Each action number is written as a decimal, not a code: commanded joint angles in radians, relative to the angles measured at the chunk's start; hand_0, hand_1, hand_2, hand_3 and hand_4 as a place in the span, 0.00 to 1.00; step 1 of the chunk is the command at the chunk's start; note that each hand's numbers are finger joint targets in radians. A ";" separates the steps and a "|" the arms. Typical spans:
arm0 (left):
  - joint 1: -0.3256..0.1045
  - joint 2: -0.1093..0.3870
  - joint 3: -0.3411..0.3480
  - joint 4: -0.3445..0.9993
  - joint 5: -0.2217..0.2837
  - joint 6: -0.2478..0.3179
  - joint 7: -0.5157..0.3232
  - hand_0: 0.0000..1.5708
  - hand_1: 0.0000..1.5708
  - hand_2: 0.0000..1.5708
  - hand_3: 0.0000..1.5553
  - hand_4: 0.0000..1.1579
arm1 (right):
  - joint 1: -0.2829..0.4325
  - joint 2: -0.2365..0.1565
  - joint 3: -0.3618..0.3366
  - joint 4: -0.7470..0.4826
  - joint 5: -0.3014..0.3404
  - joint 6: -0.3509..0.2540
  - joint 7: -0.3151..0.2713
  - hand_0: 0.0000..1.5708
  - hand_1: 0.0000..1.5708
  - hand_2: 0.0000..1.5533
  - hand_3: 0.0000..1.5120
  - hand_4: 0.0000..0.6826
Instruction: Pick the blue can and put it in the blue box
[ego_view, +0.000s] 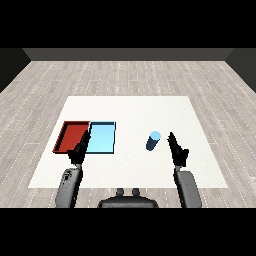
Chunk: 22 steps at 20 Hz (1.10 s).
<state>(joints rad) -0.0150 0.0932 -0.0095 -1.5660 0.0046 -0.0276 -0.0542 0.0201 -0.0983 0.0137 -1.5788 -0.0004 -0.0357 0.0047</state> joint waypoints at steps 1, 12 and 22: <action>0.007 -0.013 0.011 0.003 -0.008 -0.002 0.006 0.00 0.00 0.00 0.00 0.00 | -0.023 0.012 -0.013 0.032 0.012 0.010 0.006 0.00 0.00 0.00 0.00 0.00; 0.107 -0.089 0.016 -0.010 0.008 0.008 -0.353 0.00 0.00 0.00 0.00 0.00 | -0.090 0.012 -0.017 0.071 -0.108 0.189 -0.263 0.00 0.00 0.00 0.00 0.00; 0.041 -0.046 0.083 0.077 0.041 -0.021 -0.389 0.00 0.00 0.00 0.00 0.00 | -0.076 0.044 -0.028 0.135 -0.092 0.189 -0.342 0.00 0.00 0.00 0.00 0.00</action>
<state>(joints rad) 0.0322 0.0427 0.0562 -1.5483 0.0437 -0.0396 -0.3911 -0.0906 -0.0619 -0.0223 -1.3965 -0.0914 0.1527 -0.3476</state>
